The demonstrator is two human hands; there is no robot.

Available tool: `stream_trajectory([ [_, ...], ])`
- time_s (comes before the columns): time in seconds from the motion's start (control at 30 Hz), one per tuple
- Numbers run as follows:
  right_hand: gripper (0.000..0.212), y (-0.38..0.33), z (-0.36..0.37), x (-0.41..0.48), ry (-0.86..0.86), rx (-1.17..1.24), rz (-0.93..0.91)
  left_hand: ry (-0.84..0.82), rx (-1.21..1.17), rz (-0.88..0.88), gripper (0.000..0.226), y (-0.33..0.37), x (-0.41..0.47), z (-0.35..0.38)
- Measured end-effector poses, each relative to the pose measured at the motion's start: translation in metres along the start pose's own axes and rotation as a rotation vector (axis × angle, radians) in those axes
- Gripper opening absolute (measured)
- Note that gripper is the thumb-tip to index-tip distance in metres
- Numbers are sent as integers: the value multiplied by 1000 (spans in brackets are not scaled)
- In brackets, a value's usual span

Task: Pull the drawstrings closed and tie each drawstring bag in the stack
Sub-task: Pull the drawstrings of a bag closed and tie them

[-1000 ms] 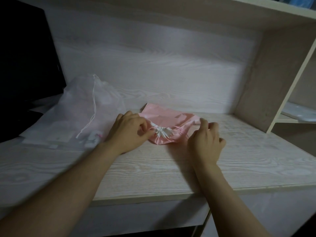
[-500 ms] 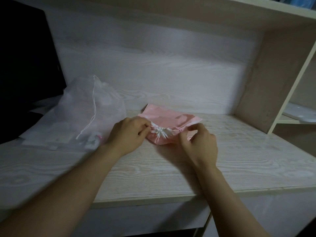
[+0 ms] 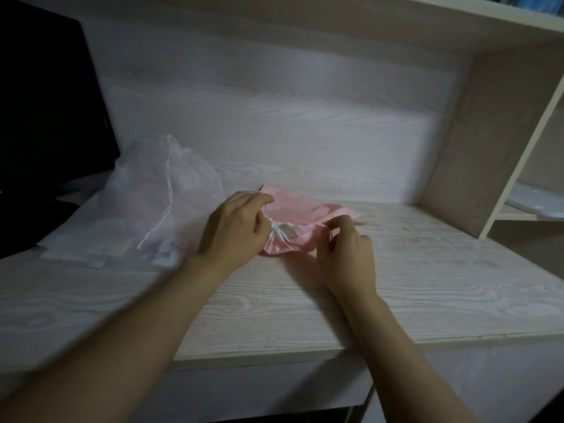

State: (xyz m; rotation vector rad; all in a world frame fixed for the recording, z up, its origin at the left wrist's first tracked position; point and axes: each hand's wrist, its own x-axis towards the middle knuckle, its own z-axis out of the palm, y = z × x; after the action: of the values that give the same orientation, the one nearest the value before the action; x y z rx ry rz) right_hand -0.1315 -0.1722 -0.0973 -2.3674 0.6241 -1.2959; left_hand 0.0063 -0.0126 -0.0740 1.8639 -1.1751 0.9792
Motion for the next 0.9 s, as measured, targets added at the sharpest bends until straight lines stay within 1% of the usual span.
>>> stream_trajectory([
  [0.07,11,-3,0,1,74,-10,-57,13,-53,45,29,6,4,5],
  [0.13,10,-7,-2,2,120,-19,-100,10,-122,44,23,12,6,10],
  [0.2,15,-12,-4,3,143,-42,-119,-7,-201,-19,24,12,7,17],
  [0.3,15,-16,-7,9,233,-89,-136,-111,-301,-157,32,8,7,25],
  [0.37,16,-17,-8,16,274,-101,-152,-162,-350,-205,36,7,8,28],
  [0.43,18,-18,-4,26,223,-56,-191,-210,-392,-220,43,7,12,31],
  [0.53,19,-27,1,42,85,61,-245,-289,-420,-263,60,5,24,34],
  [0.57,21,-31,1,47,43,106,-209,-320,-434,-295,62,4,28,34],
  [0.6,25,-36,1,54,-10,147,-135,-351,-429,-322,62,2,32,35],
  [0.63,27,-39,1,60,-74,192,-27,-374,-404,-343,61,0,36,36],
  [0.67,25,-43,3,64,-135,264,89,-384,-371,-357,58,-3,39,36],
  [0.7,21,-47,4,67,-180,347,189,-378,-352,-365,54,-5,42,37],
  [0.73,21,-48,7,70,-211,402,260,-358,-354,-367,49,-7,44,40],
  [0.8,25,-49,13,72,-271,442,362,-293,-408,-348,43,-8,43,45],
  [0.83,22,-48,16,72,-306,474,408,-270,-441,-342,44,-9,40,48],
  [0.9,17,-43,23,72,-393,598,502,-289,-501,-356,54,-8,35,50],
])
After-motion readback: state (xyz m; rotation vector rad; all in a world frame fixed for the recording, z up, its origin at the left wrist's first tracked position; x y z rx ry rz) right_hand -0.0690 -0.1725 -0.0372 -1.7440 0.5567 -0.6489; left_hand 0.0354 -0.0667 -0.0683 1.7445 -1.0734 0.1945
